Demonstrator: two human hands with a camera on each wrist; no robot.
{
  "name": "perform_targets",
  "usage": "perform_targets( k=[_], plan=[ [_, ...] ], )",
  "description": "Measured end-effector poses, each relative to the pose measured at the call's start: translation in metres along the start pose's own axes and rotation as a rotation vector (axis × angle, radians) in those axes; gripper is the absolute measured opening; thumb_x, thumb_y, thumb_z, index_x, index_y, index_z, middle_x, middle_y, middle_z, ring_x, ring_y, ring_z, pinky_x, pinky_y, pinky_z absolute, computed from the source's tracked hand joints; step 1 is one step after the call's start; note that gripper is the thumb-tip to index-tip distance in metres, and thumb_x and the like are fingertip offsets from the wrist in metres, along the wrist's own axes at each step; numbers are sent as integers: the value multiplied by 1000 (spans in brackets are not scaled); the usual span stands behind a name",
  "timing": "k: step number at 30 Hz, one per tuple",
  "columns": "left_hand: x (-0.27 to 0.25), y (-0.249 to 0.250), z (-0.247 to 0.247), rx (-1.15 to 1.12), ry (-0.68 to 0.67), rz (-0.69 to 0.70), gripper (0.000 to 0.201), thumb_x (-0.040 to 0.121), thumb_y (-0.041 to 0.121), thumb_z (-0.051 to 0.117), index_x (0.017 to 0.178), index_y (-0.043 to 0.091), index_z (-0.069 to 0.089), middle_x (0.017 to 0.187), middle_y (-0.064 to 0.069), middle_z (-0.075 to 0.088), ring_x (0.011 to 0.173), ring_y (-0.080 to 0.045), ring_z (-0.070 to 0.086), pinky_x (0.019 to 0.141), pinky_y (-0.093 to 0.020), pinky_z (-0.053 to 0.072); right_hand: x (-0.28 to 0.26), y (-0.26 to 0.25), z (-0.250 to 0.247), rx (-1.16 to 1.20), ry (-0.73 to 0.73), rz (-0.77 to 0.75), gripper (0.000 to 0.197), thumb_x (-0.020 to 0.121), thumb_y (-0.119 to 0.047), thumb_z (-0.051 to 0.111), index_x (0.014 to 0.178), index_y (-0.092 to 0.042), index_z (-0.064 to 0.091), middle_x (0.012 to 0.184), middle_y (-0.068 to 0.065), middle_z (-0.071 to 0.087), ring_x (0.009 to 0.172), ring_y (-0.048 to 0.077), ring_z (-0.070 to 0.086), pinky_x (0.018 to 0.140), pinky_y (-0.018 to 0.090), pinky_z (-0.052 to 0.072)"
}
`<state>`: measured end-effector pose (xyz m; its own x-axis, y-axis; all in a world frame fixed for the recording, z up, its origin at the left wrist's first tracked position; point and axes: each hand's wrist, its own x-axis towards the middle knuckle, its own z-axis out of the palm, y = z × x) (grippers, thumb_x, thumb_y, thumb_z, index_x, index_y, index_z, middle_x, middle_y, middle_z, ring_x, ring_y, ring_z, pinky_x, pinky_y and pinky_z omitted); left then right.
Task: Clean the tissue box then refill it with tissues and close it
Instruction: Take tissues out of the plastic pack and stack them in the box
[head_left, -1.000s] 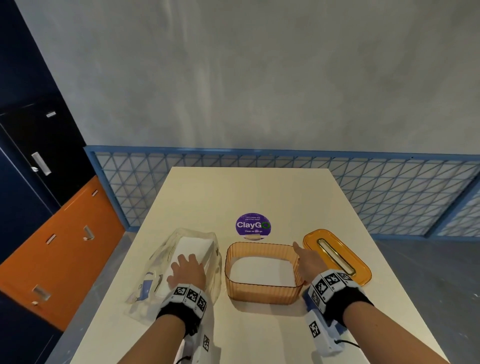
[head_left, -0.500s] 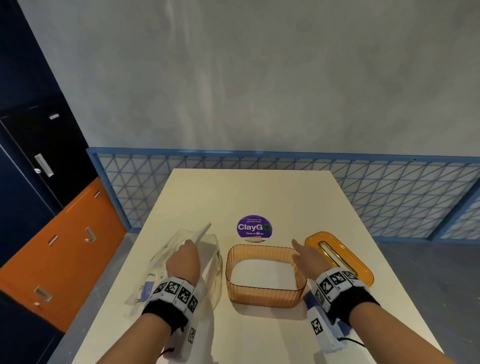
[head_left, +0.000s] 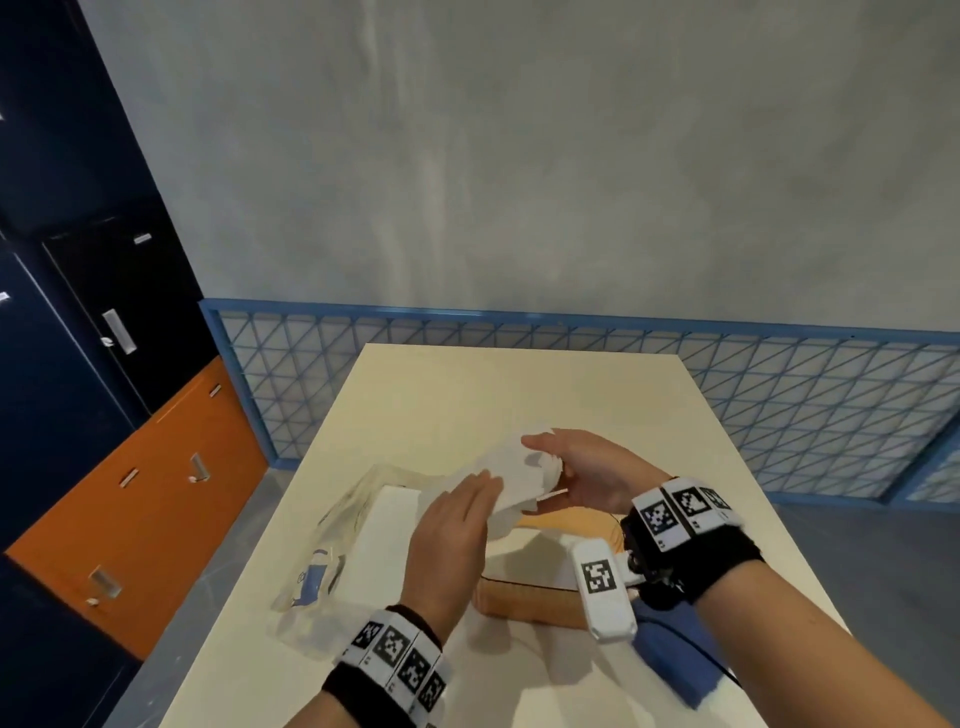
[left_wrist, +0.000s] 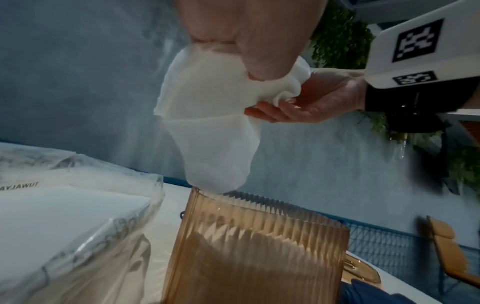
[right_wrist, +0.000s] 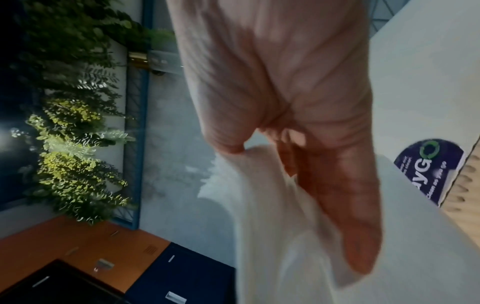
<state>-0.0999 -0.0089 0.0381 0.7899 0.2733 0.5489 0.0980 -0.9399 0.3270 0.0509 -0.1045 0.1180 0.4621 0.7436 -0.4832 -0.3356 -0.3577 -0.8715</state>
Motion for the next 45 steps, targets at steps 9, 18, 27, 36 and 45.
perform_targets(
  k=[9, 18, 27, 36, 45],
  plan=[
    [31, -2, -25, -618, 215, -608, 18, 96, 2, 38, 90, 12, 53, 74, 2, 54, 67, -12, 50, 53, -8, 38, 4, 24, -24, -31, 354, 64, 39, 97, -46, 35, 119, -18, 53, 104, 5, 57, 94, 23, 51, 77, 37, 44],
    [34, -6, -38, -761, 176, -657, 16, 98, 4, 36, 97, 13, 50, 82, 9, 54, 73, -4, 50, 49, 2, 38, 9, 40, -29, 67, 239, -54, 43, 88, -3, 48, 129, -16, 46, 107, 10, 58, 97, 24, 55, 78, 40, 44],
    [16, 1, -10, -365, 65, -434, 39, 97, 11, 39, 133, 24, 47, 119, 5, 63, 100, -13, 61, 76, -11, 43, -10, 23, 16, 16, 142, -148, 34, 97, -31, 48, 117, -4, 53, 112, 18, 65, 94, 29, 67, 81, 40, 56],
    [12, 8, 10, -243, -77, -37, 42, 92, 53, 37, 134, 46, 35, 150, 3, 35, 141, -14, 31, 112, -34, 31, -10, 16, 9, 211, 251, -200, 37, 95, -13, 51, 129, 2, 48, 118, 21, 62, 103, 35, 62, 73, 41, 59],
    [35, -23, 25, -1686, -77, -1127, 54, 88, 30, 59, 137, 17, 41, 133, -14, 56, 116, -32, 56, 70, -34, 55, -16, 34, -12, 439, 161, -253, 16, 96, -6, 48, 104, -10, 60, 90, 7, 75, 83, 22, 71, 72, 40, 60]
  ],
)
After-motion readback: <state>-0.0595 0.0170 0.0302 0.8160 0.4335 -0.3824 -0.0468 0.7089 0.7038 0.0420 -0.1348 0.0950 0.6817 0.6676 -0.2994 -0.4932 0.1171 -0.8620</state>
